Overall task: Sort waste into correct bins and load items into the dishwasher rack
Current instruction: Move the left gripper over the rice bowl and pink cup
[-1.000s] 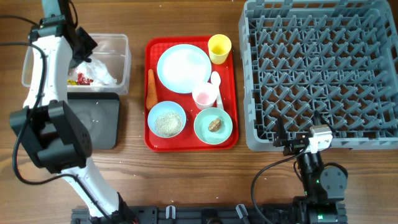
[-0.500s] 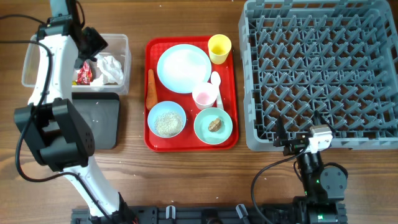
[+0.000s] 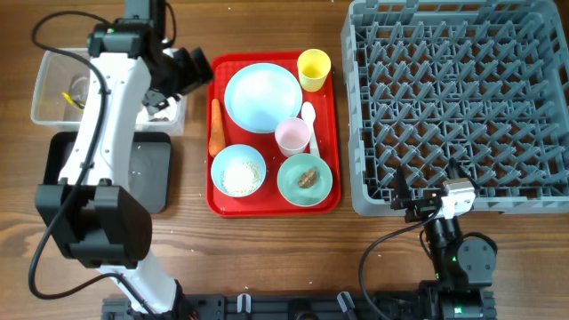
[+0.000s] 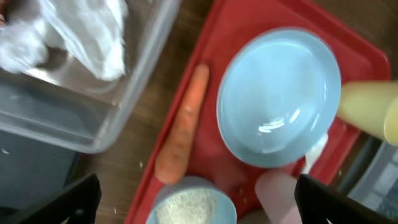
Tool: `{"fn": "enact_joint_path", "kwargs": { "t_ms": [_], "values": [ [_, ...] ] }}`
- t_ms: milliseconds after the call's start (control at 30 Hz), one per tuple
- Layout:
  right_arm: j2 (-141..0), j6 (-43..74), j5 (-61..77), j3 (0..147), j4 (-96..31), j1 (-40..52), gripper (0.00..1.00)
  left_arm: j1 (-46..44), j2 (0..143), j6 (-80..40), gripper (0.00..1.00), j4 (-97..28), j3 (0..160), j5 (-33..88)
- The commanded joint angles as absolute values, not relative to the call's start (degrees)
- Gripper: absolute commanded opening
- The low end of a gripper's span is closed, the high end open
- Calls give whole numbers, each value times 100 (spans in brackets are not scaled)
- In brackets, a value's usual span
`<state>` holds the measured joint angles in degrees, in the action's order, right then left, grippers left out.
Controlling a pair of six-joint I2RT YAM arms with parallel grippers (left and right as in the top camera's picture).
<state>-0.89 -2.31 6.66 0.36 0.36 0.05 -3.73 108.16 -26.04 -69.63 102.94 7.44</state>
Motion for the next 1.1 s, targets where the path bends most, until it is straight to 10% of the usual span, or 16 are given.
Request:
{"fn": "enact_joint_path", "kwargs": {
  "t_ms": [0,433,1067],
  "values": [
    [-43,-287,755,30,54,-23,100,-642,10768,-2571,100,-7251,10320,1068],
    [-43,-285,757,30,54,-23,100,-2209,10781,-2574,4,-7915,9907,611],
    [-43,-285,755,30,54,-23,100,-2438,10781,-3601,4,-6198,8187,554]
  ]
}}
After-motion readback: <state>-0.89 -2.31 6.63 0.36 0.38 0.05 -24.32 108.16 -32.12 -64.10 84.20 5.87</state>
